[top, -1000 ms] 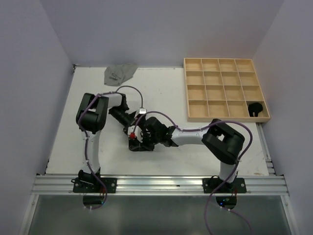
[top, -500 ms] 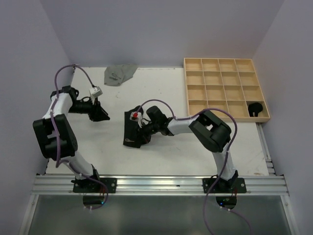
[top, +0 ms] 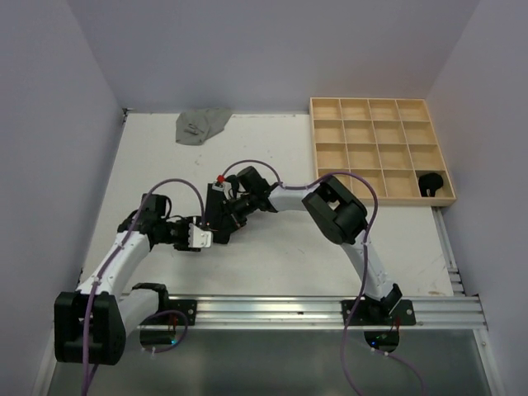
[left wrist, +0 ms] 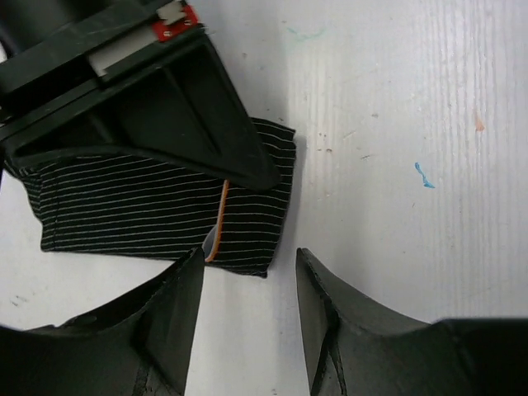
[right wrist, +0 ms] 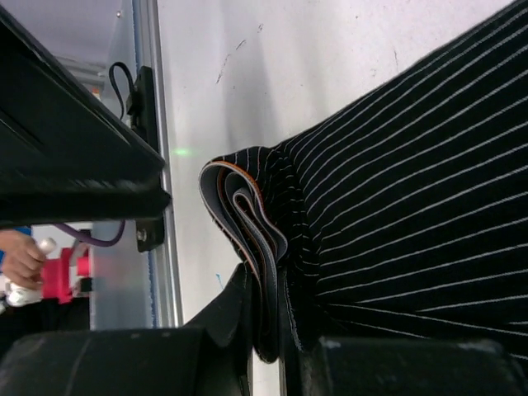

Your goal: Roll the underwear

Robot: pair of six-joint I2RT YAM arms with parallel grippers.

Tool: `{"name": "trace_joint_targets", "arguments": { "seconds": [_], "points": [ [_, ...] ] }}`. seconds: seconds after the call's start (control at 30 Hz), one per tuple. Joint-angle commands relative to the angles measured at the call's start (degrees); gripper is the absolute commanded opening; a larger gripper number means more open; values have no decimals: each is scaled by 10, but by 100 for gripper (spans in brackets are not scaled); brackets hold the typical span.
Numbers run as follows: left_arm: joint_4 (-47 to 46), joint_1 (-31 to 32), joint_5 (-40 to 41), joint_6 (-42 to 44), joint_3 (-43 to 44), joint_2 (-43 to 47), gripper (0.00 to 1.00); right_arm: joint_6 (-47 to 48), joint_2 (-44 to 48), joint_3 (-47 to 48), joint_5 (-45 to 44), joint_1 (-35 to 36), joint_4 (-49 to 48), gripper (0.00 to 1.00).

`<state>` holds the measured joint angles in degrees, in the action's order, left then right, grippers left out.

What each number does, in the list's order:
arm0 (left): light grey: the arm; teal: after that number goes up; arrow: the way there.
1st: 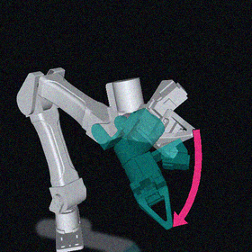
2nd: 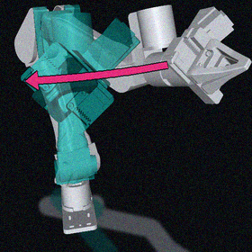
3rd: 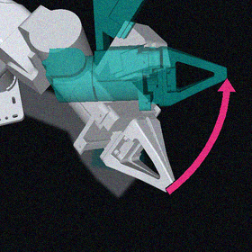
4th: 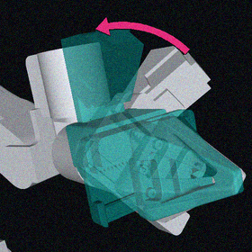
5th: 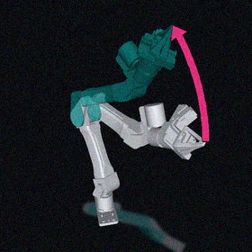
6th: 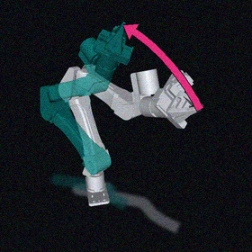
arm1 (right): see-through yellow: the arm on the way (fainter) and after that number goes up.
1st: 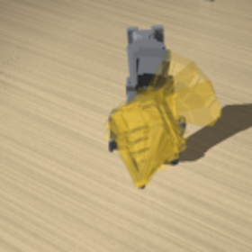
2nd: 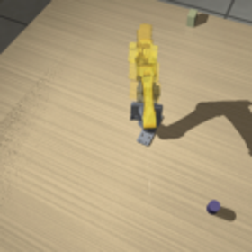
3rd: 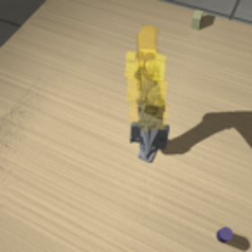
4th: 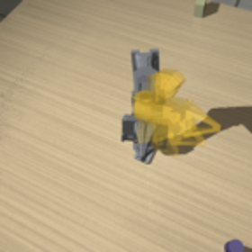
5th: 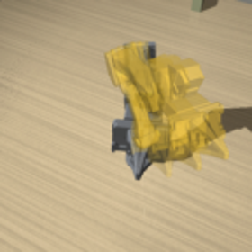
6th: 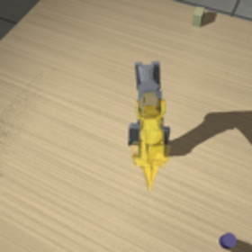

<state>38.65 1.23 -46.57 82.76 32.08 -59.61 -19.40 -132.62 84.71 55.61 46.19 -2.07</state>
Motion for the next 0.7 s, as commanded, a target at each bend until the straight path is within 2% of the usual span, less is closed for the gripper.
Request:
{"name": "trace_joint_targets", "arguments": {
  "seconds": [0.0, 0.33, 0.5, 0.6, 0.63, 0.67],
  "points": [
    [-96, 33, 31, 70, -29, 16, 52, -17, -68, -9, -68, 1, 109, 0],
    [-162, 104, 95, 97, -73, -19, 52, -70, -103, -1, -38, -3, 82, 0],
    [-211, 130, 146, 68, -78, -87, 50, -74, -100, -6, -42, -8, 74, 0],
    [-200, 132, 164, 63, -65, -141, 39, -71, -93, -9, -48, -8, 80, 0],
    [-172, 131, 169, 63, -51, -152, 26, -67, -90, -10, -52, -9, 82, 4],
    [-158, 132, 169, 63, -45, -162, 20, -68, -78, -14, -66, -15, 81, 10]
  ]
}}
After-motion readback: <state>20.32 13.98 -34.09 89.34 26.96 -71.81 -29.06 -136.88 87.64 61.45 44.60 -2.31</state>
